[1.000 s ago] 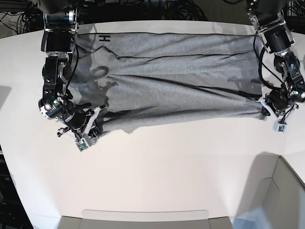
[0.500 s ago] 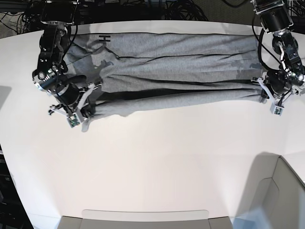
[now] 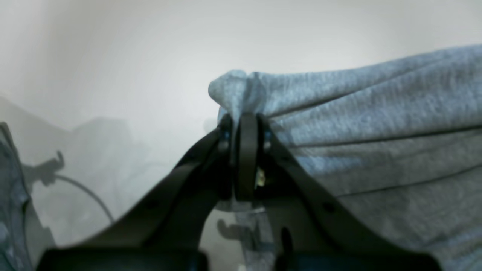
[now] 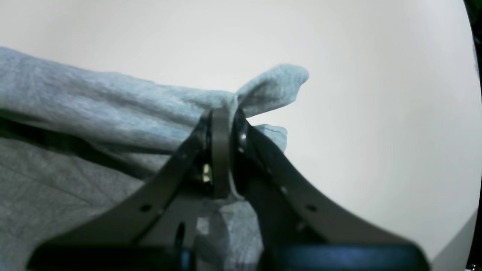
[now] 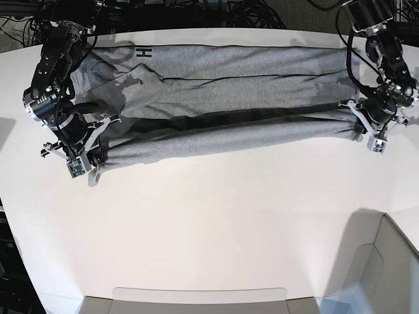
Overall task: Fold the T-shirt properly
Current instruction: 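Lift the hem with both grippers and fold it toward the collar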
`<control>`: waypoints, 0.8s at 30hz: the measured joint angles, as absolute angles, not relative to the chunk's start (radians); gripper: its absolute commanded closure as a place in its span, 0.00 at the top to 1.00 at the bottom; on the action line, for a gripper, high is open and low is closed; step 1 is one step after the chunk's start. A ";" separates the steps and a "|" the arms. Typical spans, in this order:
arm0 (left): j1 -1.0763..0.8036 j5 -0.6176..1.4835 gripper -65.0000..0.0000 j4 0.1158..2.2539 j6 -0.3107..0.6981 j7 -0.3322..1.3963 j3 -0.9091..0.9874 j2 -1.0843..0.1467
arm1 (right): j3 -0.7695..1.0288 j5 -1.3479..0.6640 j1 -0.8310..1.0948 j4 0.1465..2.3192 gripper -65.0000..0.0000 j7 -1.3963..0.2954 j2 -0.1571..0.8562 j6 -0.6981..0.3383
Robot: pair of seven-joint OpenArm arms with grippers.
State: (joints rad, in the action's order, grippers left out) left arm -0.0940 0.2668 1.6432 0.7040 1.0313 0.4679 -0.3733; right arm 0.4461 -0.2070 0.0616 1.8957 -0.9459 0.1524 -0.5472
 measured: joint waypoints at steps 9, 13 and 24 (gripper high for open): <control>-0.150 0.262 0.00 1.696 0.704 1.103 0.472 -0.373 | 0.449 -0.209 0.180 1.942 0.00 -0.946 0.155 -0.547; -0.183 0.262 0.00 1.697 0.703 1.106 0.472 -0.370 | 0.449 -0.208 0.237 1.943 0.00 -0.947 0.154 -0.547; -0.236 0.264 0.00 1.697 0.704 1.103 0.514 -0.360 | 0.449 -0.211 0.339 1.944 0.00 -0.945 0.154 -0.547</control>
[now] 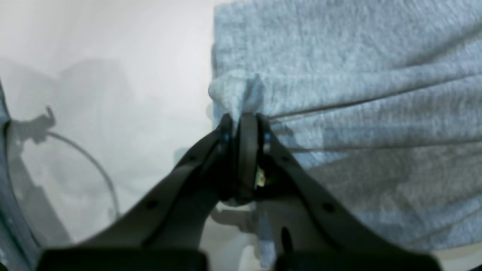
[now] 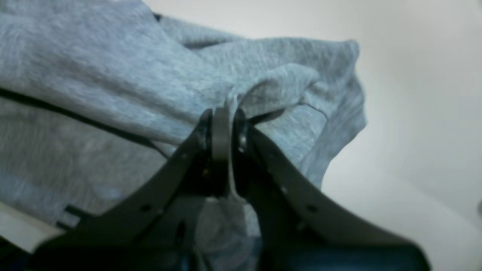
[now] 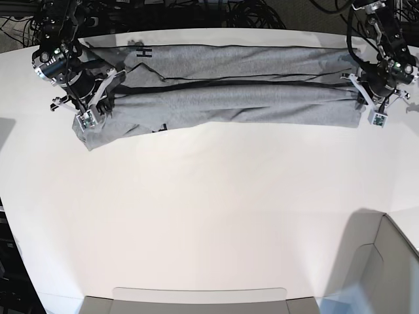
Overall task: Fold the T-shirt properly
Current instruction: 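Lift the hem with both grippers and fold it toward the collar, then lay the folded hem down and smooth it with both grippers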
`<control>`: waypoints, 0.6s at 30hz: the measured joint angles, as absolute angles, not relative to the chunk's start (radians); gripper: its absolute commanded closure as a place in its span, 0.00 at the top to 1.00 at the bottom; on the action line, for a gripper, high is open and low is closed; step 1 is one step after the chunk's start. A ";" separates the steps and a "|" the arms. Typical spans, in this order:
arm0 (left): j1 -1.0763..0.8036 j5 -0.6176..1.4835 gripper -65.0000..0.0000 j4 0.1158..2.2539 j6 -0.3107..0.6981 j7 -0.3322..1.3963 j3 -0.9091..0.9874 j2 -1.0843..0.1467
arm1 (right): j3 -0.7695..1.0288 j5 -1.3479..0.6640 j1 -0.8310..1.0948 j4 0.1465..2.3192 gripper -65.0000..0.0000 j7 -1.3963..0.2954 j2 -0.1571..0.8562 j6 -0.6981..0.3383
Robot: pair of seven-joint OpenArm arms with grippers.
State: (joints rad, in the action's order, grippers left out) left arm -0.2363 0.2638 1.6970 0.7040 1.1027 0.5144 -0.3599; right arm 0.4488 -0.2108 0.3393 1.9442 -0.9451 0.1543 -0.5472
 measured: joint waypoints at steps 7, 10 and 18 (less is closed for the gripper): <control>-0.244 0.260 0.00 1.697 0.703 1.100 0.511 -0.343 | 0.449 -0.210 0.361 1.944 0.00 -0.946 0.154 -0.547; -0.244 0.255 0.00 1.695 0.704 1.104 0.511 -0.323 | 0.449 -0.209 0.361 1.944 0.00 -0.946 0.154 -0.547; -0.254 0.255 0.00 1.714 0.704 1.107 0.513 -0.324 | 0.451 -0.207 0.363 1.944 0.00 -0.946 0.154 -0.547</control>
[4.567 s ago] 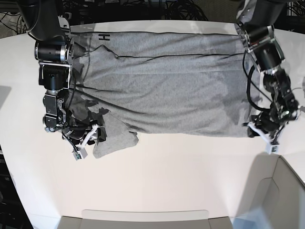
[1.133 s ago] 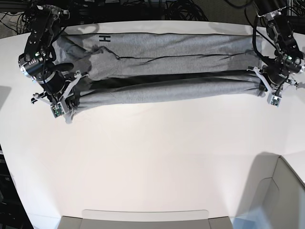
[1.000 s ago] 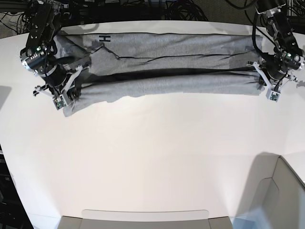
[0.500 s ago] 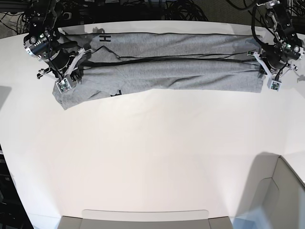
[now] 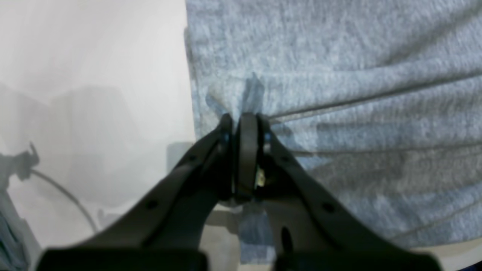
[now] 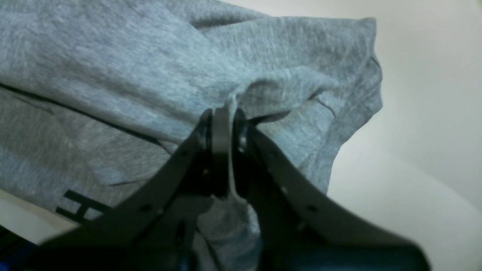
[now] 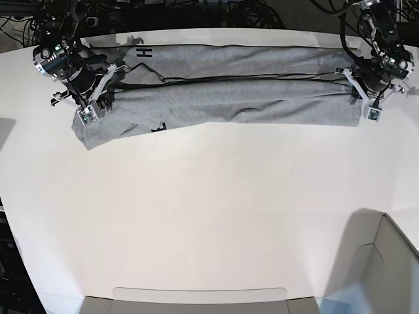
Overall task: Fold the T-shirt properly
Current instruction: 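Lay the folded hem down and smooth it with both grippers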
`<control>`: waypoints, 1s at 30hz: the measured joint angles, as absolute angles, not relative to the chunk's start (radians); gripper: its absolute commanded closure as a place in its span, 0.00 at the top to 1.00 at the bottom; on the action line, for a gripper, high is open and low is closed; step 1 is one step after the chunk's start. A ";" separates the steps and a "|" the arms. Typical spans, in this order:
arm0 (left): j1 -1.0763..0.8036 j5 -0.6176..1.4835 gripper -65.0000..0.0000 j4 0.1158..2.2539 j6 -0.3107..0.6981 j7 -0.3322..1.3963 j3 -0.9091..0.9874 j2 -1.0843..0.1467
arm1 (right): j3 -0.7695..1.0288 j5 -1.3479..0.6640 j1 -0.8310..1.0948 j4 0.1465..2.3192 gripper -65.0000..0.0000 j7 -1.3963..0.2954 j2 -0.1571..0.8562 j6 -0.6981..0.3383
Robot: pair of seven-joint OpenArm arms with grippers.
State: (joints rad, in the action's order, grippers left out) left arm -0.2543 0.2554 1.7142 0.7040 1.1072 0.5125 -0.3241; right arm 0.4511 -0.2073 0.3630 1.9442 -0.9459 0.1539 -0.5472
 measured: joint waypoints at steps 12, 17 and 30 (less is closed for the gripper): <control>-0.255 0.266 0.00 1.802 0.704 1.178 0.576 -0.303 | 0.482 -0.213 0.383 2.021 0.00 -0.941 0.147 -0.547; -0.273 0.263 0.00 1.799 0.704 1.180 0.574 -0.302 | 0.453 -0.206 0.423 2.020 0.00 -0.944 0.147 -0.547; -0.313 0.255 0.36 1.775 0.700 1.184 0.575 -0.302 | 0.427 -0.203 0.437 2.020 0.00 -0.946 0.152 -0.547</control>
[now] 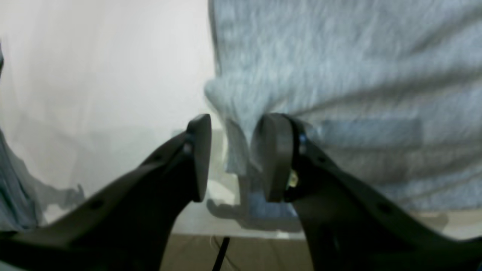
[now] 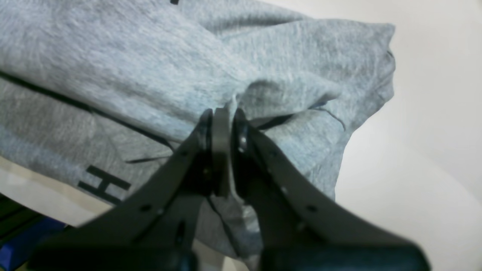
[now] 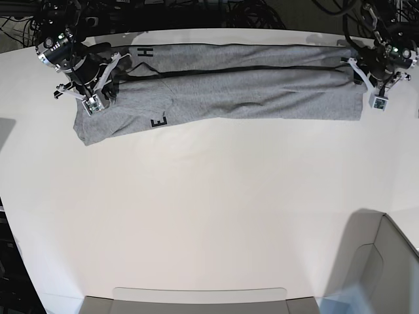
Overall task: Fold the T-shirt properly
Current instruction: 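Lay the folded hem down and smooth it with both grippers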
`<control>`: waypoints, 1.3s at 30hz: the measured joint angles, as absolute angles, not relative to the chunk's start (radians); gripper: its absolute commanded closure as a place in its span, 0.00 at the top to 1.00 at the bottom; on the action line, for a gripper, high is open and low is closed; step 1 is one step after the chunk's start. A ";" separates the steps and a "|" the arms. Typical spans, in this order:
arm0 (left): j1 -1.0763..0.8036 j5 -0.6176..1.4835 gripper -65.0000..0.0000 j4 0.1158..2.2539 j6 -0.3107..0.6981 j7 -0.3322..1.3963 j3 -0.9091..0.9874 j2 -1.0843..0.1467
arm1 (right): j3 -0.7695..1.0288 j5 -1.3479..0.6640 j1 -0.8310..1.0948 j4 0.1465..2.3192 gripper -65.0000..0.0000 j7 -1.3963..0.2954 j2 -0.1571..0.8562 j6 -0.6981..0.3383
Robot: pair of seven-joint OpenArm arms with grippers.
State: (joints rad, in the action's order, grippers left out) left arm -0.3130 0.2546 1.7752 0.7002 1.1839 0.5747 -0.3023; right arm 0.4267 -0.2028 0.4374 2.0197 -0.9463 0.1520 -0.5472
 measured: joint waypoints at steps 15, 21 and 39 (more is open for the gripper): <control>-0.282 0.267 0.43 1.658 0.700 1.162 0.582 -0.264 | 0.427 -0.203 0.435 1.977 0.00 -0.946 0.154 -0.547; -0.178 0.341 0.43 1.403 0.723 1.082 0.587 -0.285 | 0.424 -0.176 0.425 1.951 0.00 -0.943 0.168 -0.547; -0.133 0.369 0.00 1.273 0.704 0.940 0.501 -0.302 | 0.429 -0.146 0.350 1.935 0.00 -0.947 0.118 -0.548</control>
